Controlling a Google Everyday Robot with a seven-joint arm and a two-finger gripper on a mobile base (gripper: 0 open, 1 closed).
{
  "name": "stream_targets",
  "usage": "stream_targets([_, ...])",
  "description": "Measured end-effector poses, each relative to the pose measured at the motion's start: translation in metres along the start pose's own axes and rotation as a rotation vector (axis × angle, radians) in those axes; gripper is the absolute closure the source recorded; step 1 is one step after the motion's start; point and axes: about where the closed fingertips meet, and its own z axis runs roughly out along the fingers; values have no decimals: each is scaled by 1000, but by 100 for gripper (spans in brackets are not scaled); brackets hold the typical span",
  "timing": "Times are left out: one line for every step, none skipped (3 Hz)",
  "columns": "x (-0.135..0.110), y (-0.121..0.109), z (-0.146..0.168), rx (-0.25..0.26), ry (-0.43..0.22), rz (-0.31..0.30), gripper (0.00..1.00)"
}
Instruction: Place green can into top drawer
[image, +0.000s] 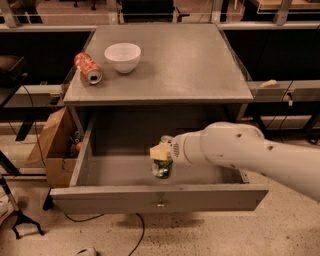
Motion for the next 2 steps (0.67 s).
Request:
stream_targets([1, -32, 19, 94, -63, -24, 100])
stream_targets([-45, -32, 21, 94, -210, 9, 100])
